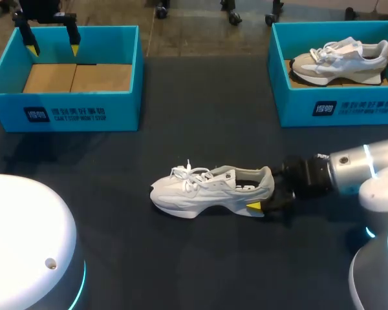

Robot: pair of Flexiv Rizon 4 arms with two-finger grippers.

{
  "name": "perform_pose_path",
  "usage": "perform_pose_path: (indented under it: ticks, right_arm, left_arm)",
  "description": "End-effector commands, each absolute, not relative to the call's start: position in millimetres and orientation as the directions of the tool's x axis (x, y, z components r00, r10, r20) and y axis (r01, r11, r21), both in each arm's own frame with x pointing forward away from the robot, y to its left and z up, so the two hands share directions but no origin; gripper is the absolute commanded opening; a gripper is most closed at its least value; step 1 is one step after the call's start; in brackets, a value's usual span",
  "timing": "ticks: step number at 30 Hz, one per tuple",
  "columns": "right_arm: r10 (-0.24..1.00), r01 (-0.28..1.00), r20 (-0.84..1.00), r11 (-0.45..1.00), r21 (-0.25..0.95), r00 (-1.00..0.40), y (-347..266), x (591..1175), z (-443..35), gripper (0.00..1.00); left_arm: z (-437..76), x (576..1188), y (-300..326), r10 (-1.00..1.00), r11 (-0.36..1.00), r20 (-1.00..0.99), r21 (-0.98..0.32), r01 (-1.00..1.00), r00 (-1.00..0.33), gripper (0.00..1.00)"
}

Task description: Take the shoe out of the shoebox, open the shoe tongue, remove and reinsert the insole, then place the shoe into the shoebox

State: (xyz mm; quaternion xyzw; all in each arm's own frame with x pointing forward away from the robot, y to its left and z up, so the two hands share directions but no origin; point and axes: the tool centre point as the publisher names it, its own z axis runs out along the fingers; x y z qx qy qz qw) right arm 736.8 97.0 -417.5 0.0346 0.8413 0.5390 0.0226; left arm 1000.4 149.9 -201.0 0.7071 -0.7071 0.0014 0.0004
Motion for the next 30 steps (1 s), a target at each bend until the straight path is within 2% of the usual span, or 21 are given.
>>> perform_pose_path:
  ticks: [1, 30]
  right_arm:
    - [0.061, 0.031, 0.005, 0.424, 0.905, -0.998, 89.5, 737.6, -416.0, 0.00]
    - [0.058, 0.015, -0.009, 0.407, 0.913, -0.998, 108.0, 726.5, -428.8, 0.00]
  left_arm:
    - [-200.5, 1000.0, 149.8, -1.000, 0.000, 0.002, -0.001, -1.000, 0.000, 1.00]
    - [-200.5, 1000.0, 149.8, -1.000, 0.000, 0.002, -0.001, -1.000, 0.000, 1.00]
